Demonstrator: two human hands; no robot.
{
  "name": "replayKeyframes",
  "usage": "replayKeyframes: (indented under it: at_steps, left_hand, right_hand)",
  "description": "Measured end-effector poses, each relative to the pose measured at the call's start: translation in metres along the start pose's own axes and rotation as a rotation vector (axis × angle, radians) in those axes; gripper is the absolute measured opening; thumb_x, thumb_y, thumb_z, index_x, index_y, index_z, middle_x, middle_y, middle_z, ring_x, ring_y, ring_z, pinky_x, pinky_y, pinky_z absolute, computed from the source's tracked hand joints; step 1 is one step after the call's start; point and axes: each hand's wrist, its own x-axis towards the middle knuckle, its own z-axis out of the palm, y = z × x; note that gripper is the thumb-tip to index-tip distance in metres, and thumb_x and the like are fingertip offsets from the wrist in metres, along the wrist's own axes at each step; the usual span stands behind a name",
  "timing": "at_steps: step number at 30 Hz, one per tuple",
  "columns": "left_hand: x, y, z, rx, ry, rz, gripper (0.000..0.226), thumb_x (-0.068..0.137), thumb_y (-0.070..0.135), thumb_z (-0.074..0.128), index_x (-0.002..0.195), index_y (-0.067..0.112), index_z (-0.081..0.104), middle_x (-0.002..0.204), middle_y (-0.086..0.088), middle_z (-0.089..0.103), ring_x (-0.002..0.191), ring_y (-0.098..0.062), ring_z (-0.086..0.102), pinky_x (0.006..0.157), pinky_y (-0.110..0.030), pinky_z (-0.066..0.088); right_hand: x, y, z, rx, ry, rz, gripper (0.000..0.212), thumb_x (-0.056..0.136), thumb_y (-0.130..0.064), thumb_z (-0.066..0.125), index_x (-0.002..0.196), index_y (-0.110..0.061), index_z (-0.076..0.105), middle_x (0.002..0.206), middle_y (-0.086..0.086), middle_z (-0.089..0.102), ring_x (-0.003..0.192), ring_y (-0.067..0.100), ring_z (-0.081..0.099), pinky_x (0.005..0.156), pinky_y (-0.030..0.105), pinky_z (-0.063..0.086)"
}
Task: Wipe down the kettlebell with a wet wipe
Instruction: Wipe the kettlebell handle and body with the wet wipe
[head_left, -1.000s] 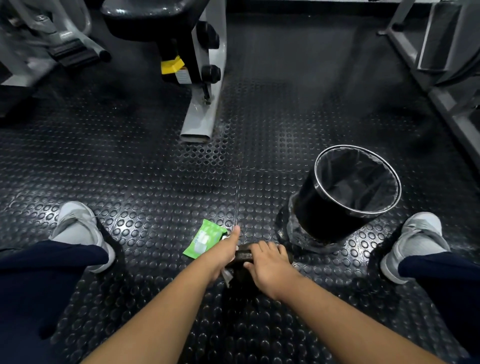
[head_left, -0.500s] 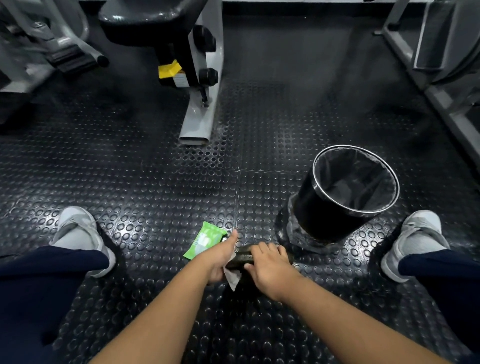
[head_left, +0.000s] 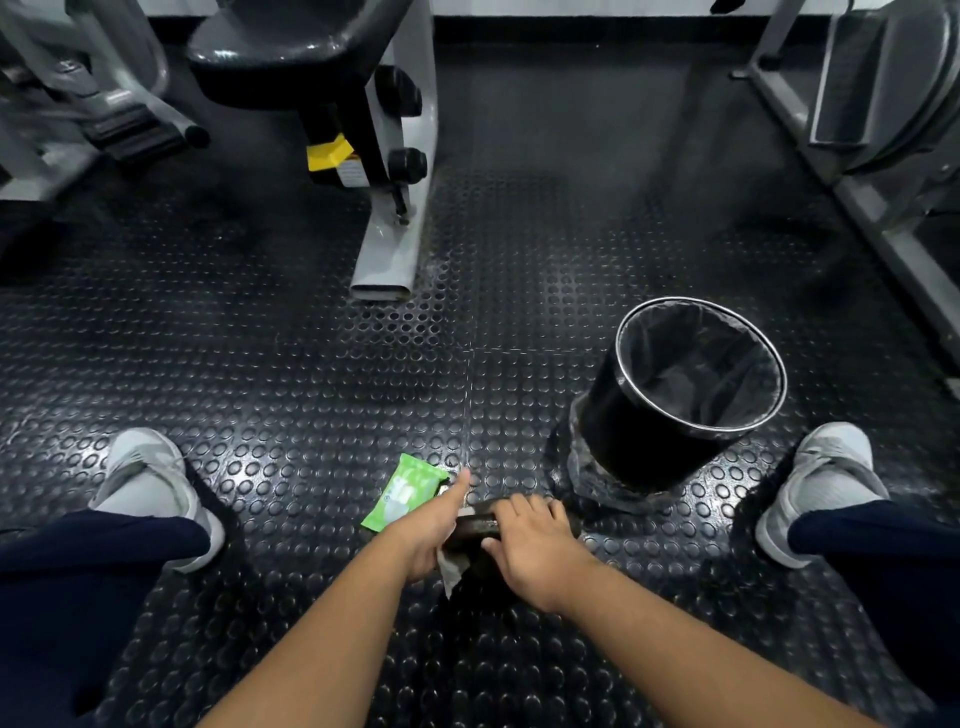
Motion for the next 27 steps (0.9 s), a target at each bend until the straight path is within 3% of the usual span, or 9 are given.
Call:
replayKeyframes:
  at_steps: [5, 8, 11, 14, 16, 21, 24, 27]
  left_hand:
    - [-0.024, 0.006, -0.020, -0.082, -0.216, 0.006, 0.102, 0.085, 0.090, 0.032, 0.135, 0.009, 0.067, 0.137, -0.016, 0.066, 0.128, -0.032, 0.062, 0.107, -0.039, 0.050]
    - [-0.030, 0.014, -0.011, -0.086, -0.221, 0.024, 0.101, 0.082, 0.091, 0.038, 0.130, 0.009, 0.071, 0.129, -0.016, 0.070, 0.113, -0.031, 0.069, 0.097, -0.040, 0.055]
    - [-0.020, 0.004, 0.005, -0.155, -0.106, 0.057, 0.098, 0.068, 0.095, 0.052, 0.113, 0.012, 0.078, 0.113, -0.016, 0.075, 0.093, -0.031, 0.074, 0.086, -0.040, 0.058]
    - [-0.013, -0.017, 0.008, -0.253, -0.027, 0.099, 0.105, 0.066, 0.098, 0.054, 0.119, 0.010, 0.077, 0.123, -0.019, 0.072, 0.116, -0.040, 0.068, 0.111, -0.051, 0.047]
    - [-0.018, -0.020, 0.004, -0.256, -0.067, 0.125, 0.105, 0.071, 0.097, 0.049, 0.126, 0.010, 0.074, 0.130, -0.020, 0.069, 0.125, -0.039, 0.063, 0.116, -0.051, 0.041]
    - [-0.034, 0.006, -0.011, -0.177, -0.243, 0.094, 0.107, 0.077, 0.095, 0.039, 0.133, 0.008, 0.069, 0.135, -0.019, 0.066, 0.120, -0.034, 0.067, 0.104, -0.043, 0.053]
    - [-0.038, 0.015, -0.008, -0.145, -0.200, 0.078, 0.102, 0.076, 0.096, 0.043, 0.128, 0.013, 0.072, 0.129, -0.018, 0.069, 0.105, -0.030, 0.071, 0.086, -0.037, 0.056]
    - [-0.021, -0.002, 0.001, -0.050, -0.020, 0.057, 0.101, 0.066, 0.101, 0.046, 0.109, 0.015, 0.077, 0.112, -0.010, 0.075, 0.101, -0.028, 0.072, 0.092, -0.036, 0.054]
  right_hand:
    - [-0.001, -0.002, -0.002, 0.003, 0.007, 0.009, 0.042, 0.107, -0.046, 0.035, 0.137, -0.019, 0.044, 0.135, 0.002, 0.048, 0.125, 0.025, 0.041, 0.117, 0.051, 0.025]
    - [0.000, -0.001, 0.000, -0.008, 0.002, 0.011, 0.043, 0.107, -0.047, 0.034, 0.139, -0.019, 0.043, 0.135, 0.001, 0.048, 0.126, 0.025, 0.041, 0.116, 0.051, 0.025]
    - [0.001, -0.002, 0.000, -0.008, -0.001, 0.020, 0.044, 0.107, -0.048, 0.034, 0.139, -0.019, 0.042, 0.136, 0.002, 0.048, 0.127, 0.026, 0.041, 0.116, 0.050, 0.025]
    - [0.000, -0.002, -0.001, 0.001, -0.006, 0.018, 0.044, 0.107, -0.048, 0.034, 0.139, -0.019, 0.042, 0.137, 0.002, 0.047, 0.128, 0.026, 0.041, 0.117, 0.051, 0.024]
    - [0.000, -0.002, -0.002, -0.005, -0.012, 0.017, 0.044, 0.107, -0.047, 0.034, 0.139, -0.019, 0.042, 0.137, 0.002, 0.047, 0.128, 0.027, 0.041, 0.117, 0.052, 0.024]
    - [0.000, -0.002, -0.003, 0.009, -0.015, 0.026, 0.043, 0.107, -0.046, 0.035, 0.139, -0.018, 0.043, 0.139, 0.003, 0.047, 0.130, 0.027, 0.039, 0.119, 0.052, 0.022]
    - [0.000, -0.002, -0.002, 0.007, -0.011, 0.025, 0.044, 0.107, -0.047, 0.036, 0.139, -0.017, 0.044, 0.139, 0.004, 0.047, 0.131, 0.027, 0.039, 0.120, 0.053, 0.022]
    - [0.000, -0.003, -0.002, 0.009, -0.013, 0.026, 0.045, 0.106, -0.046, 0.036, 0.140, -0.017, 0.043, 0.140, 0.004, 0.047, 0.132, 0.028, 0.039, 0.119, 0.053, 0.021]
